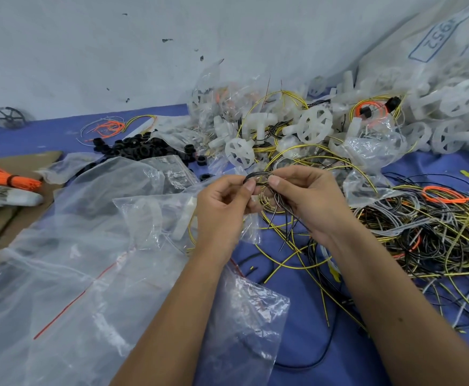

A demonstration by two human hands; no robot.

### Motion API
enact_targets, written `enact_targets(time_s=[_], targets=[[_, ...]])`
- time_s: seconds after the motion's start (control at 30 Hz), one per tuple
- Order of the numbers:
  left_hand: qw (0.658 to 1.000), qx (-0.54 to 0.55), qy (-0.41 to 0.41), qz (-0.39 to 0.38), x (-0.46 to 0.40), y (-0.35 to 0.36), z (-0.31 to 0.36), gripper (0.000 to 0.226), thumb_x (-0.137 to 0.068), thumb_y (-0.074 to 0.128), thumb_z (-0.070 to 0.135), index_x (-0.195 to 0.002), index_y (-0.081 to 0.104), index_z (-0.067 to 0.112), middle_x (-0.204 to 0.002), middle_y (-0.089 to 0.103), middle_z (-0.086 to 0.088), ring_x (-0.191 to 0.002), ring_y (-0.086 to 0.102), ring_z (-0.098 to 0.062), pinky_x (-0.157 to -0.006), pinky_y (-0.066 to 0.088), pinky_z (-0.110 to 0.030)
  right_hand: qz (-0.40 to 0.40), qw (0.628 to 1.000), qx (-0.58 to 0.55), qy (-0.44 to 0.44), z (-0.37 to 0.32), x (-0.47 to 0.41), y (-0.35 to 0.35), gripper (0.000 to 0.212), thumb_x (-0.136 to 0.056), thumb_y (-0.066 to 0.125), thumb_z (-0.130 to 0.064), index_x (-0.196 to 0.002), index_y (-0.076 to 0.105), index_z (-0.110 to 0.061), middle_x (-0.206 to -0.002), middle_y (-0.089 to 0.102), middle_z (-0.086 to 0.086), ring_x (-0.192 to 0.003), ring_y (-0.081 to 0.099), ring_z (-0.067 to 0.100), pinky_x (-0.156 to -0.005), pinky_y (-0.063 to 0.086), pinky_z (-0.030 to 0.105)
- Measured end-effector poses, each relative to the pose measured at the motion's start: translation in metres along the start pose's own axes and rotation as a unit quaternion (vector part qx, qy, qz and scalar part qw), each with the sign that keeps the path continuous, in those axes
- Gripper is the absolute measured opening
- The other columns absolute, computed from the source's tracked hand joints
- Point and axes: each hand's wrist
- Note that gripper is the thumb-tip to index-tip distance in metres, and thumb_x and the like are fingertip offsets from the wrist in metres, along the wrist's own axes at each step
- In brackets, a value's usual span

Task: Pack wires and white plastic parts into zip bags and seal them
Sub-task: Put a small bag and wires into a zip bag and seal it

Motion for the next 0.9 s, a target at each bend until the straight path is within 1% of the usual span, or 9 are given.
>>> enact_targets(time_s=[0.13,0.2,0.27,0.37,0.43,0.5,0.7,0.77,0.9], targets=[[0.952,-0.295,0.040,0.069,0.001,0.000,-0.008,0.027,-0.083,0.082,0.034,-0.082,0.058,0.024,-0.074,0.061,0.008,-0.066,0.056,-0.006,-0.061,0.042,-0.016,0.103,0.993,0.031,-0.057,0.002,-0.003,-0.004,0.018,-0.084,0.079,-0.002,-0.072,0.076,-0.015,-0.068,0.074,0.010,-0.060,0.068,0.021,-0.053,0.056,0.025],[0.924,-0.374,0.028,0.075,0.003,0.000,-0.010,0.043,-0.076,0.086,0.044,-0.088,0.051,0.022,-0.080,0.056,0.008,-0.072,0.055,-0.008,-0.062,0.041,-0.019,0.112,0.989,0.067,-0.072,0.003,-0.004,-0.006,0.016,-0.084,0.079,-0.002,-0.073,0.075,-0.014,-0.065,0.073,0.008,-0.056,0.067,0.017,-0.053,0.054,0.023],[0.909,-0.411,0.017,0.071,0.002,0.000,-0.011,0.038,-0.078,0.083,0.032,-0.093,0.050,0.020,-0.081,0.058,0.007,-0.076,0.059,-0.016,-0.067,0.046,-0.031,0.101,0.987,0.105,-0.067,0.005,-0.003,-0.005,0.015,-0.084,0.079,-0.004,-0.073,0.076,-0.013,-0.066,0.074,0.007,-0.057,0.066,0.017,-0.054,0.054,0.024],[0.909,-0.405,0.023,0.095,0.001,-0.002,-0.009,0.014,-0.083,0.070,0.017,-0.083,0.057,0.021,-0.071,0.062,0.009,-0.069,0.062,-0.012,-0.067,0.049,-0.030,0.089,0.981,0.161,-0.055,0.007,-0.003,-0.004,0.010,-0.083,0.081,-0.008,-0.075,0.077,-0.011,-0.069,0.075,0.008,-0.060,0.067,0.021,-0.056,0.055,0.027],[0.925,-0.357,0.040,0.129,0.003,-0.002,-0.005,0.016,-0.082,0.069,0.015,-0.074,0.059,0.025,-0.064,0.061,0.010,-0.064,0.061,-0.005,-0.057,0.043,-0.013,0.084,0.974,0.202,-0.055,0.008,-0.002,-0.003,0.007,-0.082,0.082,-0.009,-0.077,0.077,-0.010,-0.069,0.075,0.006,-0.061,0.070,0.020,-0.055,0.054,0.025],[0.938,-0.310,0.074,0.140,0.004,0.000,0.000,0.018,-0.082,0.069,0.014,-0.072,0.059,0.026,-0.066,0.063,0.010,-0.064,0.062,-0.003,-0.054,0.041,-0.009,0.073,0.970,0.225,-0.052,0.008,0.000,-0.001,0.007,-0.082,0.082,-0.008,-0.078,0.077,-0.009,-0.068,0.075,0.005,-0.057,0.069,0.019,-0.051,0.053,0.024],[0.906,-0.331,0.263,0.027,0.011,0.006,0.007,0.018,-0.078,0.072,0.006,-0.077,0.060,0.019,-0.071,0.055,0.010,-0.065,0.051,-0.009,-0.059,0.041,-0.022,-0.053,0.990,0.131,0.023,0.005,0.002,0.003,0.004,-0.086,0.073,0.005,-0.087,0.075,0.008,-0.069,0.069,0.021,-0.048,0.056,0.012,-0.045,0.042,0.019],[0.905,-0.310,0.292,-0.007,0.015,0.008,0.009,0.018,-0.077,0.072,0.001,-0.077,0.060,0.015,-0.071,0.053,0.009,-0.064,0.048,-0.008,-0.059,0.039,-0.022,-0.096,0.987,0.126,0.032,0.005,0.002,0.006,0.014,-0.085,0.059,0.017,-0.086,0.072,0.012,-0.070,0.065,0.019,-0.045,0.053,0.009,-0.042,0.040,0.017],[0.917,-0.253,0.308,-0.032,0.021,0.013,0.013,0.017,-0.077,0.071,-0.003,-0.077,0.062,0.011,-0.071,0.056,0.008,-0.064,0.051,-0.009,-0.060,0.040,-0.018,-0.125,0.985,0.105,0.048,0.007,0.001,0.011,0.049,-0.078,0.048,0.024,-0.063,0.075,-0.014,-0.064,0.068,0.009,-0.056,0.060,0.020,-0.049,0.045,0.026]])
Point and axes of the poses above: each hand's wrist, its own x-axis away from the middle knuckle, its own y-axis out of the palm, z = x × y
